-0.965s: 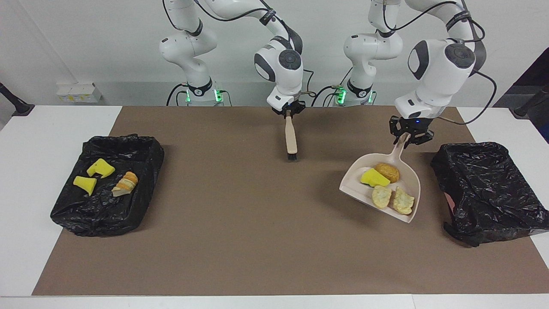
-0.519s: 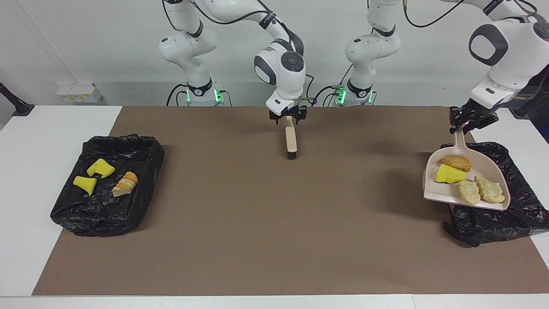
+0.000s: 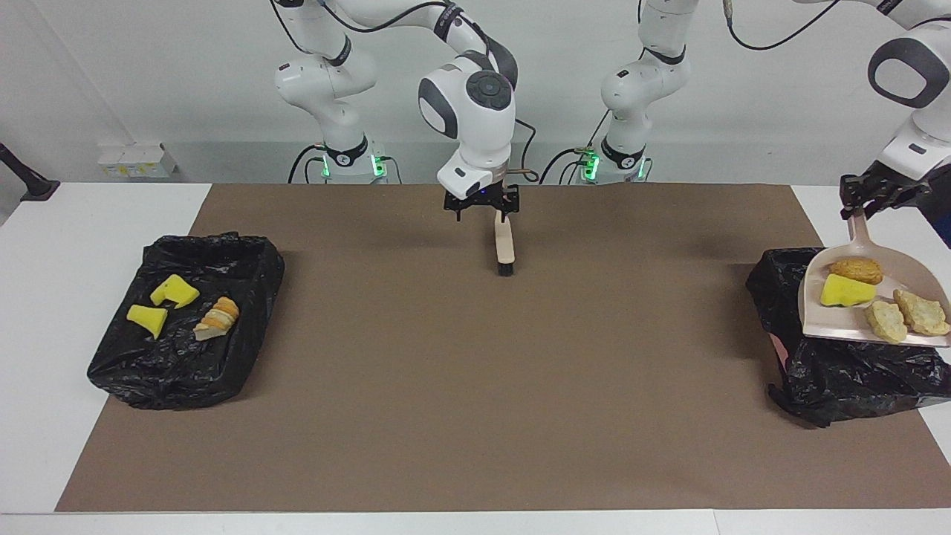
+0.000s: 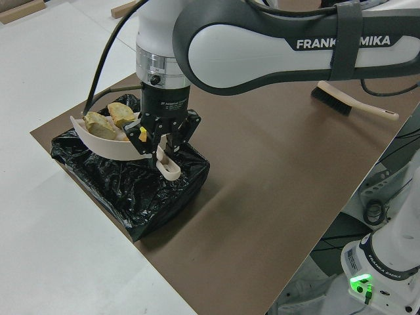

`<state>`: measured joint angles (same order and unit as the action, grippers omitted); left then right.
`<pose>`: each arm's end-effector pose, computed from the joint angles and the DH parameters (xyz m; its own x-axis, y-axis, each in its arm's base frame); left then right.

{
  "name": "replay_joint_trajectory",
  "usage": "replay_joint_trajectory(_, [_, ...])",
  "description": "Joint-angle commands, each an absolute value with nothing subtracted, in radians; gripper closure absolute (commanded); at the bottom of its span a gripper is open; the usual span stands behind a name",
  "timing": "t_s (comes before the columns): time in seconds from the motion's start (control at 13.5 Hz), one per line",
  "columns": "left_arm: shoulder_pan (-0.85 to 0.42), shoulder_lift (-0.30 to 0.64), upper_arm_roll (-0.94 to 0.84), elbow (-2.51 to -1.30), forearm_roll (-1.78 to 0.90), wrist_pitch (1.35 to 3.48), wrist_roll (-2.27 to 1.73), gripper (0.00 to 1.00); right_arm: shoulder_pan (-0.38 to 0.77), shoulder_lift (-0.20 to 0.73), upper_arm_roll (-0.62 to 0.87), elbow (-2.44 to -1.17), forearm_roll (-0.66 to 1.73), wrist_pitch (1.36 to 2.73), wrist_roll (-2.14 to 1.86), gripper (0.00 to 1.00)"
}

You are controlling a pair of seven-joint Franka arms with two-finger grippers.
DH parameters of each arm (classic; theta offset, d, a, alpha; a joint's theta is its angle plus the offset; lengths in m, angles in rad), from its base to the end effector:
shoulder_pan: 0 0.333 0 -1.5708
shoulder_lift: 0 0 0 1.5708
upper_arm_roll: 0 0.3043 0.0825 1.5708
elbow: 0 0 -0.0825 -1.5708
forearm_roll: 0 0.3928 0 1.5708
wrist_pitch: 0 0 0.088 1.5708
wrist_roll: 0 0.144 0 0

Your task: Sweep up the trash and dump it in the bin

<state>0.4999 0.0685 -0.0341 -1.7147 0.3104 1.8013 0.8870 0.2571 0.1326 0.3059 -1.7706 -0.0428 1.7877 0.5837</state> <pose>0.5161 0.3010 0.4919 0.8701 -0.4387 -0.2249 -0.4811 -0.8551 -0.1931 0.5049 0.3064 0.4238 0.9958 -0.0123 -0.0905 -0.0068 -0.9981 0.0606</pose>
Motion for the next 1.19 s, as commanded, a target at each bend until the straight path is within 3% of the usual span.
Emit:
replay_joint_trajectory(0.0, [0.517,0.123,-0.051,-1.643,0.443,1.789,1.032,1.0,0.178,0.097,0.292,-1.717,-0.074,1.726,0.423,0.0])
replay_joint_trajectory(0.45, [0.492,0.204,-0.064,-1.559,0.695,1.847,1.155,1.0,0.084,0.026,0.149,-1.703,-0.075,1.678,-0.075,0.0])
replay_joint_trajectory(0.74, [0.391,0.216,-0.066,-1.54,0.894,1.854,1.178,1.0,0.074,0.028,0.052,-1.615,-0.077,1.609,-0.089,0.0])
replay_joint_trajectory(1.11, [0.382,0.245,-0.063,-1.496,1.003,1.914,1.241,1.0,0.029,0.04,0.006,-1.533,-0.061,1.456,-0.09,0.0])
